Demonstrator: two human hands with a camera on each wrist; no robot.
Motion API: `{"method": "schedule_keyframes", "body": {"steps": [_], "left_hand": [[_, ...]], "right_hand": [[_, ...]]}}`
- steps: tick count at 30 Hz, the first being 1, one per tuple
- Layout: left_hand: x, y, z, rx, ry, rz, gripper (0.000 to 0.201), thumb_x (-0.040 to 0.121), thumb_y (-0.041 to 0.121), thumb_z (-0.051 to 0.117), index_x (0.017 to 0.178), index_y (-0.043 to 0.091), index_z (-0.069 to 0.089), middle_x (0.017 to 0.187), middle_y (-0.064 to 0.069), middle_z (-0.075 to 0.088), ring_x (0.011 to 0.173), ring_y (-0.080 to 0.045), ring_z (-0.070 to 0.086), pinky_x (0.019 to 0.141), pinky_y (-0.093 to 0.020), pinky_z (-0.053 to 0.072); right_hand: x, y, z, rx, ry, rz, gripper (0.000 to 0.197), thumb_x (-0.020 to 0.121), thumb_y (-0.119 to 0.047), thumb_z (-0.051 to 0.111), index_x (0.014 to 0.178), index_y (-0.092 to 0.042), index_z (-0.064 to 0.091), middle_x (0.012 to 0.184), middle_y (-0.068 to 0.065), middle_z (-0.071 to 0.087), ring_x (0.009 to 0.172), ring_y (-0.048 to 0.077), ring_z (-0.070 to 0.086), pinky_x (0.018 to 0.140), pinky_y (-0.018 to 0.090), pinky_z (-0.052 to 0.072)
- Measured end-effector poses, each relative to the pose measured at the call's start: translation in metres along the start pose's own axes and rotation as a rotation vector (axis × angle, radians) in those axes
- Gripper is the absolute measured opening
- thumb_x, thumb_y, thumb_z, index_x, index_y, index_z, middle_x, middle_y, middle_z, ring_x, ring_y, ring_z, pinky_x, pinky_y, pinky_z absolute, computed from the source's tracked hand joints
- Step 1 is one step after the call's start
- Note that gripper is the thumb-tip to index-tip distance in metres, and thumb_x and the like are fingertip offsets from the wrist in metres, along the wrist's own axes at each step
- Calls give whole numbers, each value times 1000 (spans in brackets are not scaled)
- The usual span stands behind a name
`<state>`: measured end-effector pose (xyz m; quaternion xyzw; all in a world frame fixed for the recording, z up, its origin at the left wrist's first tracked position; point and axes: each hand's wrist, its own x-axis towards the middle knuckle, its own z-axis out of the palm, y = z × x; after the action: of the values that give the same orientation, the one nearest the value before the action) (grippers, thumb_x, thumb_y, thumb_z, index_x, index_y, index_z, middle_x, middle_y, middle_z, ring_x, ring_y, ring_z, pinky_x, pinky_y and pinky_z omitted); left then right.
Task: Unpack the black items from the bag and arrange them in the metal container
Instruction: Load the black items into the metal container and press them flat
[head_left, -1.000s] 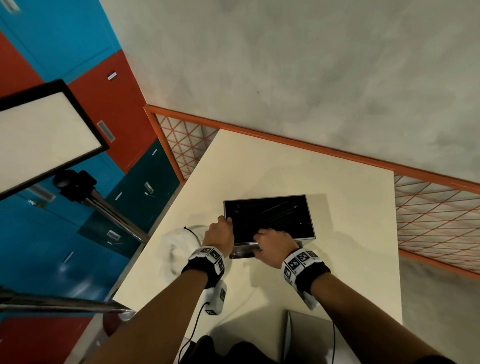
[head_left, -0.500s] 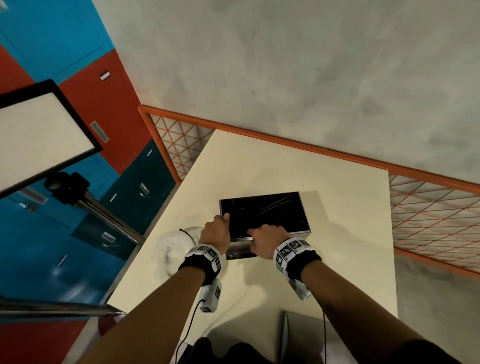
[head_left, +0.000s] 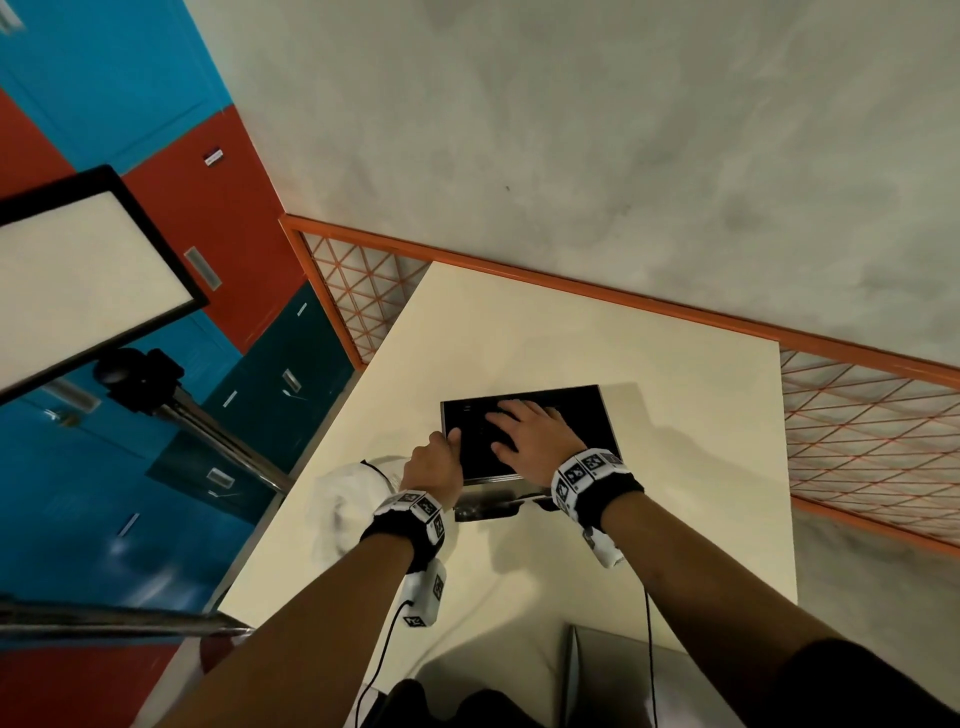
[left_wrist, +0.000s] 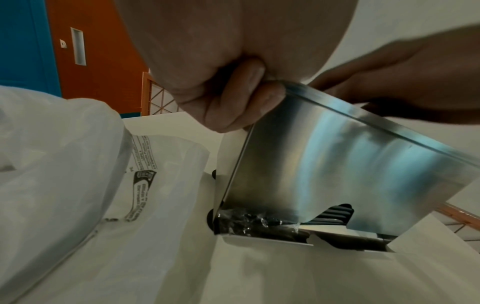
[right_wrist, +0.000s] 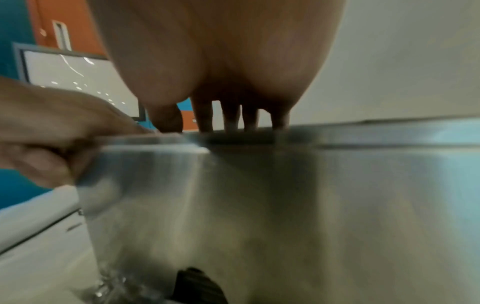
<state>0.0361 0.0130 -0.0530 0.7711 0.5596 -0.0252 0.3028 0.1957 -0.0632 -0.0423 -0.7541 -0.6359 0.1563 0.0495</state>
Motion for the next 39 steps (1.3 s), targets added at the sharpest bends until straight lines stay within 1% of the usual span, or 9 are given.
{"method": "schedule_keyframes", "body": {"steps": [3,9,12,16,20,26,30,34,39], "left_hand": [[-1,1,-1,11,2,6,58,107,51,18,113,5,52,112,-24,65,104,-45,61,83,-45,46],[-2,1,-1,-1,1,-4,57,107,50,19,116,5,53,112,-24,65,105,-44,62,86,-46,48],[-2,0,0,-6,8,5,57,107,51,19,114,5,53,112,-24,65,104,-45,62,87,-47,50],[-1,0,-1,-7,9,27,59,107,50,17,114,3,52,112,-25,64,105,-46,61,85,-47,48],[-2,0,-2,-3,3,26,59,107,51,17,115,3,52,112,-25,65,105,-46,61,86,-48,49],[-3,-1,-1,15,14,37,60,107,51,16,114,4,52,110,-24,65,103,-45,61,84,-48,49],[-2,-1,0,4,16,41,59,107,50,17,112,3,52,110,-26,65,103,-46,61,85,-48,49],[-2,-1,0,2,15,39,60,107,52,17,112,4,52,109,-25,65,101,-45,61,85,-48,50],[-3,-1,0,1,20,42,60,107,52,16,112,4,52,108,-24,65,100,-45,62,84,-48,50]], "right_hand": [[5,-1,12,3,-55,66,57,98,-51,36,151,-30,30,156,-3,30,144,23,25,116,54,20],[-2,-11,16,-14,-191,85,57,100,-55,24,150,-30,31,156,-1,30,143,24,26,115,56,20],[-6,-9,15,47,-130,121,56,100,-56,26,149,-29,33,156,1,30,143,24,26,116,54,20],[-8,11,2,136,113,469,47,100,-42,39,136,-12,46,144,15,39,131,33,40,108,48,34],[-6,27,-7,294,35,675,47,101,-35,42,138,-6,41,147,19,33,127,38,45,98,45,44],[3,34,-4,356,3,688,43,100,-33,45,133,-5,46,134,20,49,113,38,56,85,41,48],[1,38,-5,370,40,686,43,99,-30,46,132,-3,44,133,21,48,113,39,55,88,42,47],[4,40,-7,451,-6,756,49,100,-32,46,137,0,38,134,22,49,114,41,56,88,44,49],[12,39,-13,576,-6,800,37,99,-32,49,114,1,53,106,19,60,86,35,61,71,38,51]]}}
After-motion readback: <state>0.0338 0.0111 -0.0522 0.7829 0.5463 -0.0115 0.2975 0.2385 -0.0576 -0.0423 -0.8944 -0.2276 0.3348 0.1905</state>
